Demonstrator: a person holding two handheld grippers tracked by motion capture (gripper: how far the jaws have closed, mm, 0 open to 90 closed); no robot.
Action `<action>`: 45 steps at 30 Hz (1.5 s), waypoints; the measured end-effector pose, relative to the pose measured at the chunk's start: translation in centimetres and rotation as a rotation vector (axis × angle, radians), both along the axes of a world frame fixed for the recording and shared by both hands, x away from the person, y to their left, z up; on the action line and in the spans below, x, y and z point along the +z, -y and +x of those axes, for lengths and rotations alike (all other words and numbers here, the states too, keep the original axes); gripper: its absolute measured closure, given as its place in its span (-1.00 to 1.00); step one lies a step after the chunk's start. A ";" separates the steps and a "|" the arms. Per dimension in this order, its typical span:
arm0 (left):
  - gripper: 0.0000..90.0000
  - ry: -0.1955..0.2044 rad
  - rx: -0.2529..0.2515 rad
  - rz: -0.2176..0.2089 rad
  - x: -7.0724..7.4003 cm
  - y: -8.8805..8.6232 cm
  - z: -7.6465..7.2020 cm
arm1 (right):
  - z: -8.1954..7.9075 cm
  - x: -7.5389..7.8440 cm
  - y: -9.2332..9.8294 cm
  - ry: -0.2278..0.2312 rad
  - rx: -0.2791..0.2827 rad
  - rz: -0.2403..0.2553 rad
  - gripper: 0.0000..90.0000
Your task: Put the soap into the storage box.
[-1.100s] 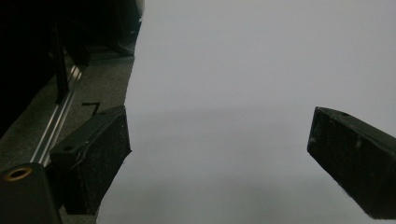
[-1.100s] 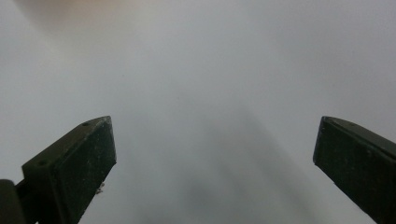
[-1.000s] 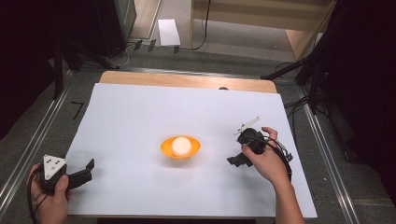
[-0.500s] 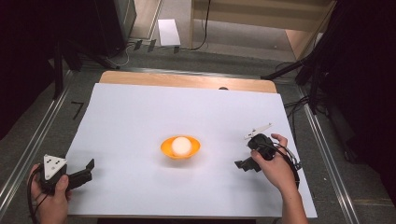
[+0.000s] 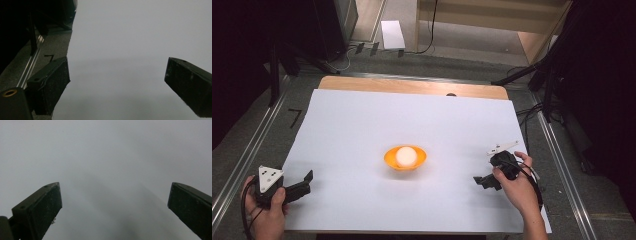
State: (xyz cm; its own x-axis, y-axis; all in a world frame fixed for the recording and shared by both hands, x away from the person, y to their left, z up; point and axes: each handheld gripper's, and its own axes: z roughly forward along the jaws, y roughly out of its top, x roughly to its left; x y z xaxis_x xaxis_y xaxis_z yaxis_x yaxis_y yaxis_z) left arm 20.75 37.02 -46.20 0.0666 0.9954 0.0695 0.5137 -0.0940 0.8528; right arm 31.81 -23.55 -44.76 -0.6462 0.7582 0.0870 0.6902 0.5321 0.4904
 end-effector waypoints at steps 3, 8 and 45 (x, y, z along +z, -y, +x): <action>-0.86 -0.001 0.000 0.000 0.0 0.0 0.0 | -0.5 -0.3 1.0 0.027 -0.026 0.022 -1.00; -0.86 0.000 0.000 0.001 0.0 0.0 0.0 | -1.3 -0.7 2.0 0.052 -0.056 0.042 -1.00; -0.86 0.003 -0.001 0.000 0.0 0.0 0.0 | -7.3 -2.9 9.3 0.295 -0.325 0.320 -1.00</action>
State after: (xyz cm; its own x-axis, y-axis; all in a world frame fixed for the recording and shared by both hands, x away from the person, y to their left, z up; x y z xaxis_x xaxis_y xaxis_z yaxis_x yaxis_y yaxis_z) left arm 20.72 37.06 -46.18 0.0678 0.9953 0.0695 0.5114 -0.0945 0.8541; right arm 24.52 -32.85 -47.66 -0.4152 0.8882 0.1969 0.6030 0.1066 0.7906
